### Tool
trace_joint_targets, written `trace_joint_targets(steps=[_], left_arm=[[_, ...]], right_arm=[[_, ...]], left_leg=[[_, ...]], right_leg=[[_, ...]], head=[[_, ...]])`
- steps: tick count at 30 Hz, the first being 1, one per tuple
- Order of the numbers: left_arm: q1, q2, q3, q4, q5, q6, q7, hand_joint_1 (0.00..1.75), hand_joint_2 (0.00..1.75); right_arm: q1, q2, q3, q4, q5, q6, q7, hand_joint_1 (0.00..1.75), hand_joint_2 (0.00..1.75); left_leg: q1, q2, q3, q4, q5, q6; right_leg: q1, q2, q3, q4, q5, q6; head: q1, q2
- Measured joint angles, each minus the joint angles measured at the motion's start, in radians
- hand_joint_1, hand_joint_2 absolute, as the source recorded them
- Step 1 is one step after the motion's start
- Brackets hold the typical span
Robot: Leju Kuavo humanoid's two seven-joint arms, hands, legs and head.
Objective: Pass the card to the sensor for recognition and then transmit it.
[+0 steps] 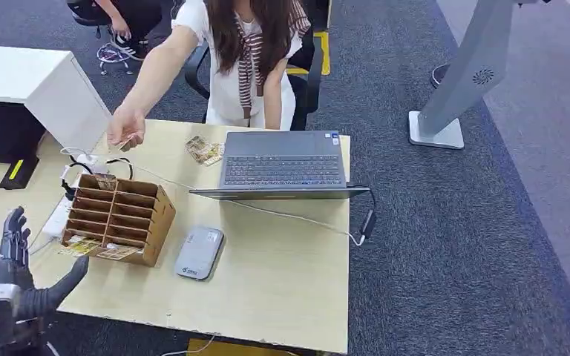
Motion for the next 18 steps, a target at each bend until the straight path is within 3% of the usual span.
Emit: trace_joint_targets(steps=[18], left_arm=[[-0.272, 0.168, -0.228, 0.202, -0.449, 0.242, 0.163, 0.00, 1.75]], right_arm=[[-0.006, -0.024, 0.068, 0.008, 0.139, 0.019, 0.040, 0.00, 1.75]], left_leg=[[0.000, 0.001, 0.000, 0.000, 0.000, 0.000]], right_leg=[[0.000, 0.001, 0.000, 0.000, 0.001, -0.001]], head=[[0.000, 0.000]])
